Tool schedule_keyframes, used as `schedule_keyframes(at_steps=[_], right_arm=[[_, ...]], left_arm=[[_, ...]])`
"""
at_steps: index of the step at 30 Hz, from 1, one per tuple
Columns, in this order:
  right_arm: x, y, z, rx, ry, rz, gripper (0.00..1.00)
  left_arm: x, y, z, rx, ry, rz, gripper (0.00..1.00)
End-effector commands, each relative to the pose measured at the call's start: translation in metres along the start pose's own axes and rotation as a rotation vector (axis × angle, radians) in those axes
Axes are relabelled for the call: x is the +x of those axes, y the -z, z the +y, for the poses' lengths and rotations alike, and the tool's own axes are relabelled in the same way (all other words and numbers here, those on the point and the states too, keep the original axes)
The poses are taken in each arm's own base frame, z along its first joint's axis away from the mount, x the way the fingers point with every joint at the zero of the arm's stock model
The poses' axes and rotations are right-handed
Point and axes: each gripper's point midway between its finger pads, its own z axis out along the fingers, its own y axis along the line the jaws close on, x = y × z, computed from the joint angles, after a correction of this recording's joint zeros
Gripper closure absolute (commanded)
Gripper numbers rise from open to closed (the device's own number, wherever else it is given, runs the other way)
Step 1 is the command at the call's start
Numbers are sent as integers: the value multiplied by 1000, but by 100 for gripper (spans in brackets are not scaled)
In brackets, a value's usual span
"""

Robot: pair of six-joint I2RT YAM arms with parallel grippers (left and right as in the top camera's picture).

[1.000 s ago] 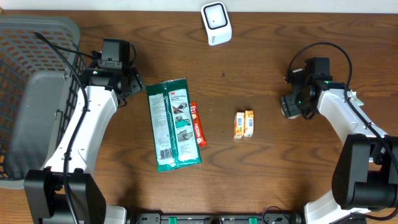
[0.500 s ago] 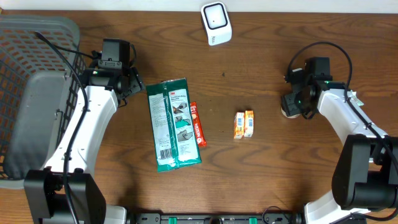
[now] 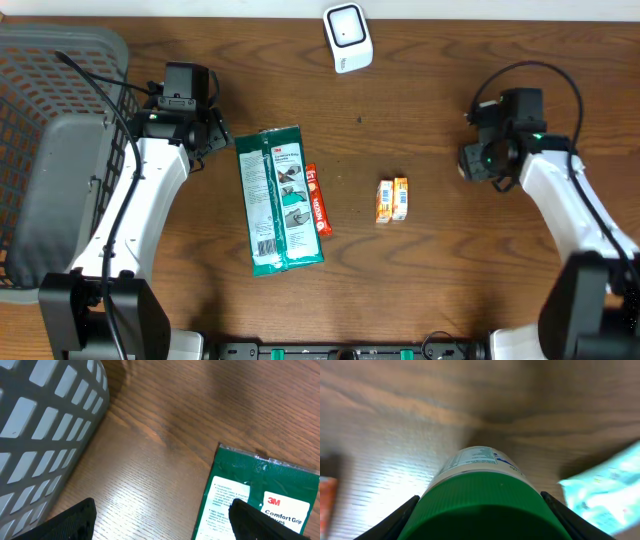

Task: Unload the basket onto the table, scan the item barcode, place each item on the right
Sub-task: 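Lift the green-lidded jar with the right gripper, then hold the jar under the white scanner with the right gripper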

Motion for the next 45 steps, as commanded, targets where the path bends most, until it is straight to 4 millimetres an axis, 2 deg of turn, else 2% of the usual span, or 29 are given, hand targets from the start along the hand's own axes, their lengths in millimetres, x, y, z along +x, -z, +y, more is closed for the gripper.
schedule_keyframes(at_steps=[1, 5, 8, 10, 15, 20, 24, 25, 28, 31, 36, 38, 41, 45], right_arm=[[-23, 36, 12, -59, -89, -124, 57], [-42, 71, 39, -243, -218, -226, 69], [-53, 102, 67, -409, -238, -251, 67], [-58, 121, 77, -407, -210, -220, 63], [-82, 164, 98, -366, -133, -243, 72], [-117, 212, 129, -397, -85, -347, 72], [-139, 232, 153, -453, -88, -427, 77], [-145, 235, 157, -465, -94, -447, 82], [-161, 233, 167, -497, -131, -483, 87], [-178, 221, 171, -513, -166, -501, 99], [-225, 193, 176, -504, -167, -616, 99], [-244, 179, 173, -461, -157, -676, 99], [-275, 157, 175, -397, -50, -795, 99], [-313, 130, 170, -330, -74, -949, 99]], left_arm=[[-3, 1, 3, -17, -10, -11, 15], [-3, 1, 3, -17, -10, -11, 15], [-3, 1, 3, -17, -10, -11, 15], [-3, 1, 3, -17, -10, -11, 14], [-3, 1, 3, -17, -10, -11, 15], [-3, 1, 3, -17, -10, -11, 15], [-3, 1, 3, -17, -10, -11, 15], [-3, 1, 3, -17, -10, -11, 15], [-3, 1, 3, -17, -10, -11, 15], [-3, 1, 3, -17, -10, -11, 15], [-3, 1, 3, -17, -10, -11, 15], [-3, 1, 3, -17, -10, -11, 15], [-3, 1, 3, -17, -10, -11, 15], [-3, 1, 3, -17, -10, -11, 15]])
